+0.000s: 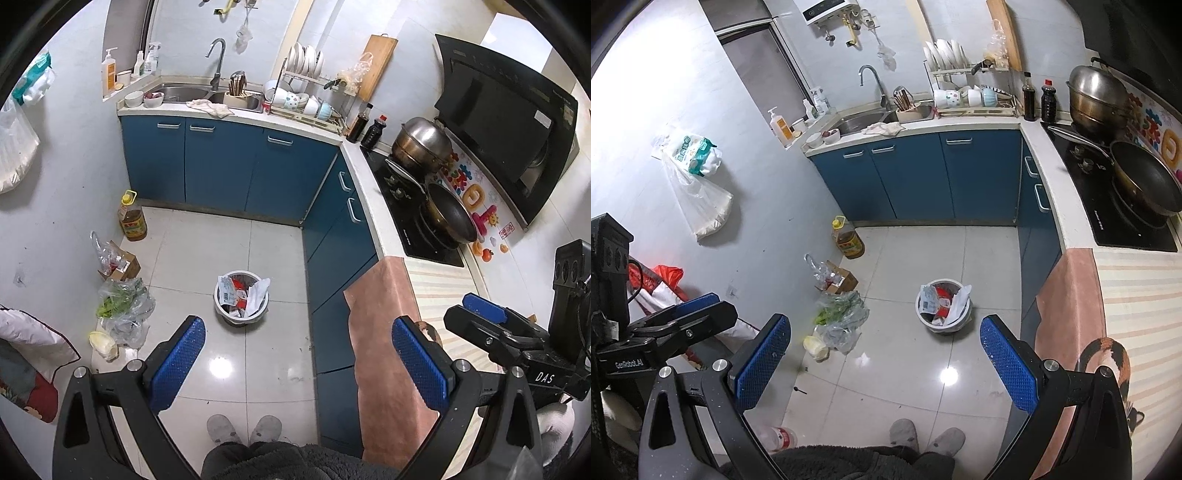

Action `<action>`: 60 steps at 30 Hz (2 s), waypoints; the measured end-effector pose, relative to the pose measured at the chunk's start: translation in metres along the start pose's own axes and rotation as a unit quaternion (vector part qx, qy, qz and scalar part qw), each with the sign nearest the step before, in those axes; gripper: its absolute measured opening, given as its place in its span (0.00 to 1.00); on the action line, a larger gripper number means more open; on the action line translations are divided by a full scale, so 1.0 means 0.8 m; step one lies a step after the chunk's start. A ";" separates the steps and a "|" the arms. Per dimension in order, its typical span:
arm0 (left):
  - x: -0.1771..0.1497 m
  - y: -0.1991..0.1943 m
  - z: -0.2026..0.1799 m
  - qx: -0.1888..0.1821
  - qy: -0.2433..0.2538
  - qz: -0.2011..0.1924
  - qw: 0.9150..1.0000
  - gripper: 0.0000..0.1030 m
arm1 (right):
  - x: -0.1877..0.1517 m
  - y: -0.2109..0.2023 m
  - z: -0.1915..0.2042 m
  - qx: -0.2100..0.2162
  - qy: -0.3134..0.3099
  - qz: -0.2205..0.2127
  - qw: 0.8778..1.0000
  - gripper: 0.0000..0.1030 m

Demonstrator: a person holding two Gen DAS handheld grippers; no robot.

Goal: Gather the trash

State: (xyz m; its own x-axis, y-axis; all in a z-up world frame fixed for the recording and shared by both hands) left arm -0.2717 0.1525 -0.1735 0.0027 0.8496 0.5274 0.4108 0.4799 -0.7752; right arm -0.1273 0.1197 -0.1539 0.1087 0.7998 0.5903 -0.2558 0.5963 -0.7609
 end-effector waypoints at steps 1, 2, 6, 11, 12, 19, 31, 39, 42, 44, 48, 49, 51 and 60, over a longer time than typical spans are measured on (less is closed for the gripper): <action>0.000 0.000 -0.001 -0.001 0.000 0.001 1.000 1.00 | 0.000 0.000 -0.001 0.000 0.001 0.000 1.000 1.00; 0.000 0.001 -0.001 -0.001 0.001 0.002 1.000 1.00 | -0.001 -0.001 -0.002 0.000 0.002 0.001 1.000 1.00; -0.001 0.001 -0.001 -0.001 0.006 0.006 1.000 1.00 | -0.004 -0.002 -0.006 -0.002 0.004 0.003 1.000 1.00; -0.001 0.001 -0.004 0.000 0.011 0.007 1.000 1.00 | -0.006 -0.003 -0.006 -0.002 0.004 0.005 1.000 1.00; -0.001 0.001 -0.005 0.000 0.011 0.008 1.000 1.00 | -0.006 -0.003 -0.006 -0.002 0.005 0.005 1.000 1.00; -0.002 0.001 -0.008 0.001 0.011 0.006 1.000 1.00 | -0.008 -0.003 -0.008 -0.001 0.004 0.006 1.000 1.00; -0.003 0.001 -0.010 0.006 0.018 0.009 1.000 1.00 | -0.022 -0.010 -0.018 -0.001 0.001 0.008 1.000 1.00; -0.008 -0.001 -0.012 0.001 0.026 0.010 1.000 1.00 | -0.027 -0.015 -0.021 -0.001 0.001 0.008 1.000 1.00; -0.008 -0.002 -0.013 0.000 0.027 0.009 1.000 1.00 | -0.028 -0.016 -0.021 0.000 0.001 0.006 1.000 1.00; -0.008 -0.003 -0.012 -0.001 0.028 0.010 1.000 1.00 | -0.027 -0.017 -0.020 0.000 0.001 0.006 1.000 1.00; -0.009 -0.004 -0.012 -0.002 0.028 0.009 1.000 1.00 | -0.029 -0.020 -0.021 0.000 0.001 0.005 1.000 1.00; -0.009 -0.004 -0.012 -0.001 0.028 0.009 1.000 1.00 | -0.029 -0.019 -0.021 0.000 0.001 0.006 1.000 1.00; -0.009 -0.006 -0.012 -0.002 0.029 0.009 1.000 1.00 | -0.028 -0.020 -0.020 0.000 0.001 0.005 1.000 1.00; -0.011 -0.007 -0.013 -0.001 0.030 0.008 1.000 1.00 | -0.030 -0.024 -0.018 0.002 0.001 0.005 1.000 1.00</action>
State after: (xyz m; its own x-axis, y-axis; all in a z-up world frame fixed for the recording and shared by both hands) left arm -0.2644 0.1404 -0.1701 0.0645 0.8427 0.5346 0.4129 0.4651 -0.7830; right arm -0.1110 0.0902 -0.1570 0.1084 0.8053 0.5829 -0.2603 0.5888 -0.7652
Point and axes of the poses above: each gripper's, at about its wrist camera, not at the fingertips, and y roughly the way its jaws point, z to its left, x to its top, the point moved 10 cm from there along y, roughly the way its jaws point, and after that the axes turned 3 degrees about -y, right-handed, at the moved point
